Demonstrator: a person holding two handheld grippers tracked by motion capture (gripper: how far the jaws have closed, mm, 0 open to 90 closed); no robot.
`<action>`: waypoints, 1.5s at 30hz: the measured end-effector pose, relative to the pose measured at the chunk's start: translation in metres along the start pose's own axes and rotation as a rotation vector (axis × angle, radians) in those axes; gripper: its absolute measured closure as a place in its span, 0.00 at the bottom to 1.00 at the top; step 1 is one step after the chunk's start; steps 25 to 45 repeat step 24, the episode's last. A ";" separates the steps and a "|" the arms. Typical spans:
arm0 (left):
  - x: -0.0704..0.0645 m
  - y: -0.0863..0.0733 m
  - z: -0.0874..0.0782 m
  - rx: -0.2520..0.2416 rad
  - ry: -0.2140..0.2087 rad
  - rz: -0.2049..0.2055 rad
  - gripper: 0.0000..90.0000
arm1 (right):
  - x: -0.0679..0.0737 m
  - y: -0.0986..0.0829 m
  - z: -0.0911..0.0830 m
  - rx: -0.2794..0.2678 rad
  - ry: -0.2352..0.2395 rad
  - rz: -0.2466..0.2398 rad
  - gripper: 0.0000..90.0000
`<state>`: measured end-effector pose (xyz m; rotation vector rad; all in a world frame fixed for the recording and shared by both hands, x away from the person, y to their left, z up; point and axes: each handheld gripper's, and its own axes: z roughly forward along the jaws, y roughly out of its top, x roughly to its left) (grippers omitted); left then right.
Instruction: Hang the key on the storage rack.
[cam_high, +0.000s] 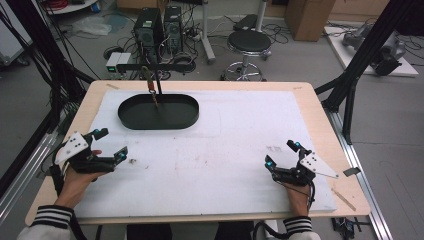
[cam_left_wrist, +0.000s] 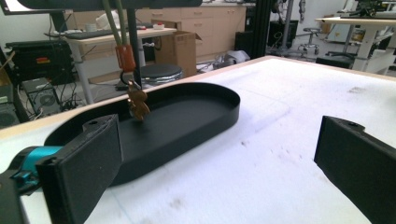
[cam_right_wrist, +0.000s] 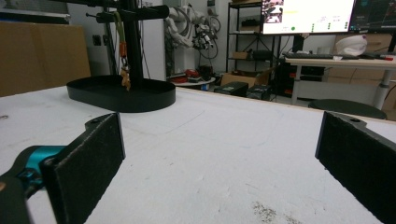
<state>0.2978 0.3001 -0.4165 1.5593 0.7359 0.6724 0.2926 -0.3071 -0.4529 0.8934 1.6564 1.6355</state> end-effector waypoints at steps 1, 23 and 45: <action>-0.003 -0.009 -0.006 -0.012 -0.001 -0.019 0.02 | 0.000 0.000 0.000 0.000 -0.001 -0.002 0.00; -0.020 -0.040 -0.028 -0.109 0.093 -0.011 0.02 | 0.002 0.000 0.001 0.010 -0.001 -0.020 0.00; -0.020 -0.040 -0.028 -0.107 0.092 -0.010 0.02 | 0.002 0.000 0.001 0.013 -0.002 -0.025 0.00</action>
